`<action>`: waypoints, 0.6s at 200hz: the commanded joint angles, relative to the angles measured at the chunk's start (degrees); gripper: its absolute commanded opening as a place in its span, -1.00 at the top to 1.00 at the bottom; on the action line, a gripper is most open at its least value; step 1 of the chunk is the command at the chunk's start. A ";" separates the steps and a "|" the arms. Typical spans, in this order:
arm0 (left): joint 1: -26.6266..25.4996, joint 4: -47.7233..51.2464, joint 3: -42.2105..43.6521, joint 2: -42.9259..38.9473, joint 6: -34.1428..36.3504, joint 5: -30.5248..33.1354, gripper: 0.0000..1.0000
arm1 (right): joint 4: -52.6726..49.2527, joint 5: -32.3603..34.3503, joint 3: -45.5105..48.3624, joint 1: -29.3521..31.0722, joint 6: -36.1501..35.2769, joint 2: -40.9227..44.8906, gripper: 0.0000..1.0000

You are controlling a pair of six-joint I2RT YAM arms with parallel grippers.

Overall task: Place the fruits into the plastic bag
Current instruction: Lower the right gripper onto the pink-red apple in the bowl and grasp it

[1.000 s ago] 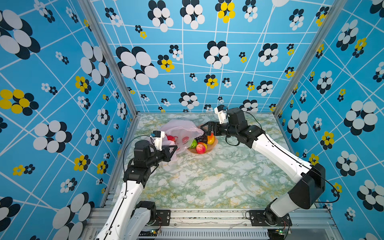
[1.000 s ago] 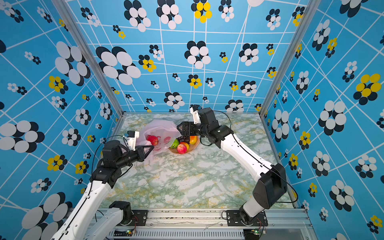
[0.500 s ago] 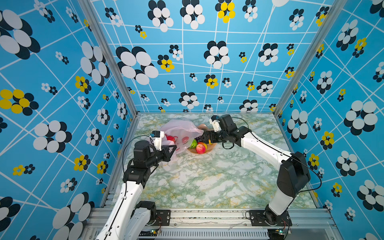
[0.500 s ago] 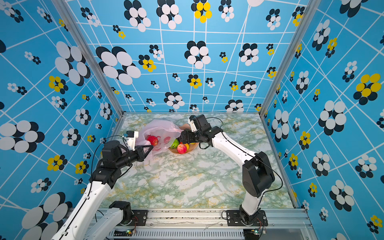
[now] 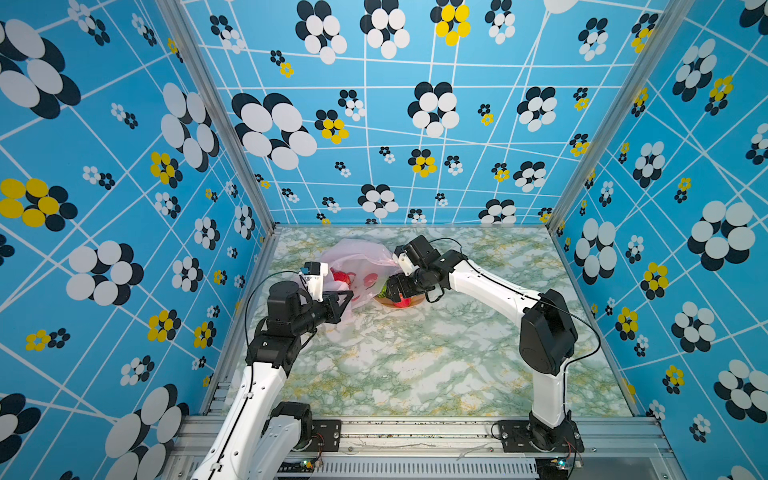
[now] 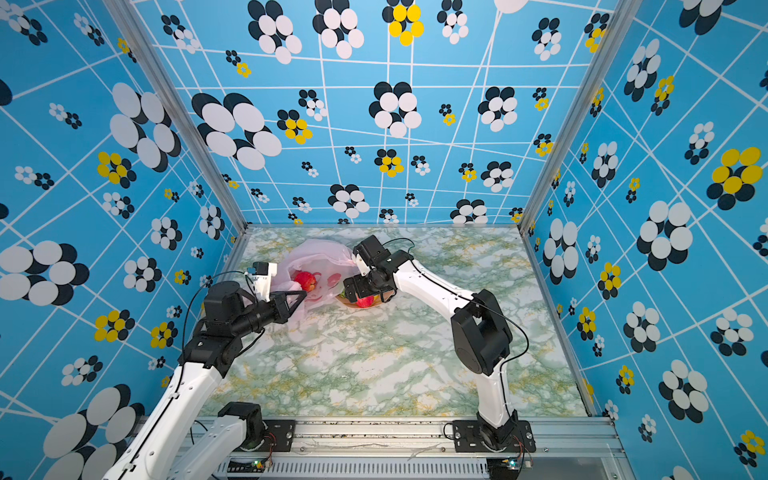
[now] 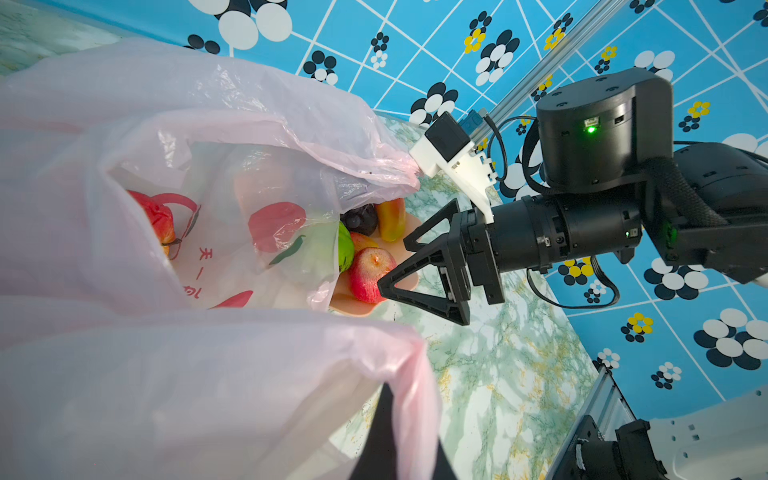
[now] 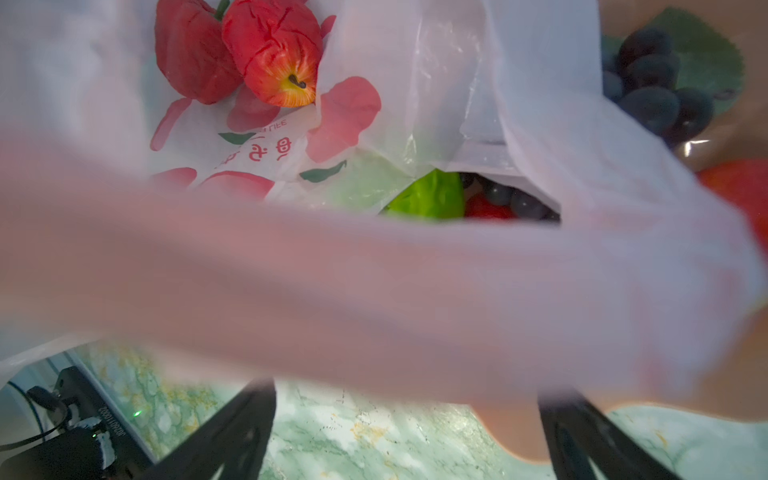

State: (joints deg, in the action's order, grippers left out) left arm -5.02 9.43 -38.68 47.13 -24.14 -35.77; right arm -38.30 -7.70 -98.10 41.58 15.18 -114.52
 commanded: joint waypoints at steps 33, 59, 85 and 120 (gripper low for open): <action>-0.44 0.42 0.35 -0.46 1.19 -0.73 1.00 | -6.63 6.94 -4.35 2.10 -0.94 -3.79 -0.92; -0.45 0.41 0.35 -0.46 1.14 -0.88 1.00 | -7.35 7.26 -5.37 2.62 -1.12 -4.67 -0.87; -0.45 0.32 0.32 -0.47 1.07 -0.97 1.00 | -8.38 8.00 -6.71 2.62 -1.13 -5.81 -0.82; -0.48 0.15 0.34 -0.40 1.01 -1.22 1.00 | -10.29 8.50 -9.26 2.61 -1.30 -7.99 -0.69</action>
State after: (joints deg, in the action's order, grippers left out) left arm -5.02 9.43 -38.68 47.11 -24.14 -35.92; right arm -45.43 -0.69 -104.79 44.14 14.33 -120.09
